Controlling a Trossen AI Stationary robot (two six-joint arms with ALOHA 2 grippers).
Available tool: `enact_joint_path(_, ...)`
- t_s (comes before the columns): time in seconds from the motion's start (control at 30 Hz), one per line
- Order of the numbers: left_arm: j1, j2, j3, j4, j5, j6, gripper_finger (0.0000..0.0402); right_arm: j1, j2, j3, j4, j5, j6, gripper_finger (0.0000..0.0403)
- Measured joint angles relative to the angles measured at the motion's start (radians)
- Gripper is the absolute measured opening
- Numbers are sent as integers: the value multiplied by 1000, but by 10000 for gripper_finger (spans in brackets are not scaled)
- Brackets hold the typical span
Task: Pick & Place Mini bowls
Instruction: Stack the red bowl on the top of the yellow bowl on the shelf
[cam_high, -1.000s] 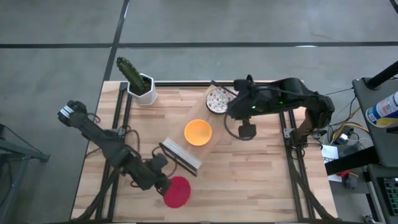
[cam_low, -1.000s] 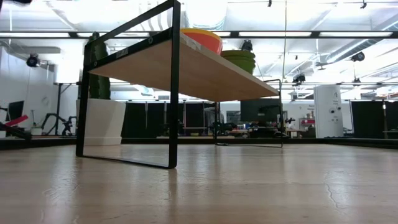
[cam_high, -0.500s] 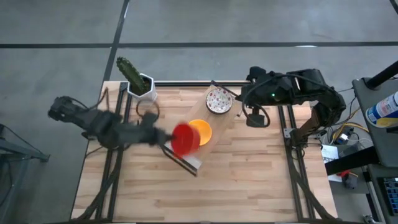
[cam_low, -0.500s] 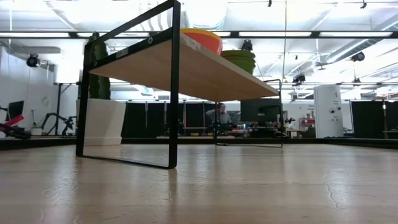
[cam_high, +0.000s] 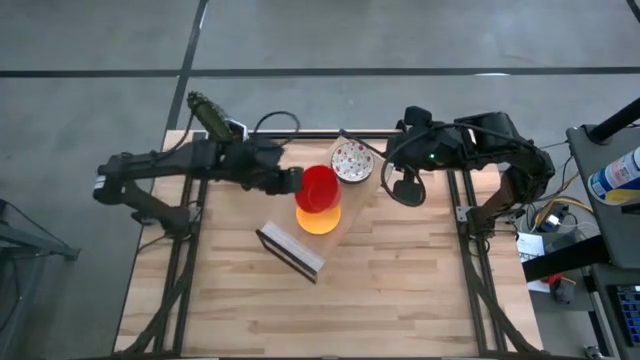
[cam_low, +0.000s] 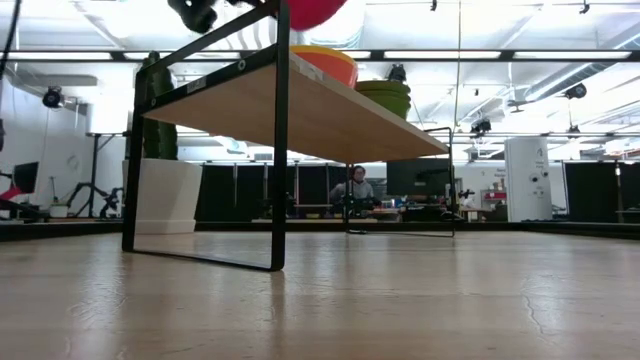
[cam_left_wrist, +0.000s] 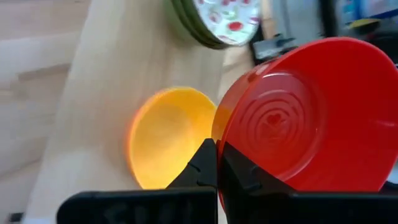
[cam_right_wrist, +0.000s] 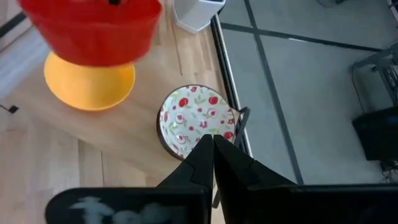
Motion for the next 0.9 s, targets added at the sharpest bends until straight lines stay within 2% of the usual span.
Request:
enact_joint_path(0.13, 27, 85, 90, -124, 64, 61, 0, 0, -10, -26, 0, 2, 8, 8)
enact_joint_path(0.3, 27, 187, 191, -319, 69, 117, 0, 0, -41, -83, 0, 5, 34, 8)
enact_joint_path(0.53, 28, 265, 269, -321, 61, 187, 0, 0, -78, -176, 7, 11, 76, 8)
enact_joint_path(0.9, 29, 298, 278, -387, 44, 214, 0, 1, -135, -273, 68, 13, 87, 8)
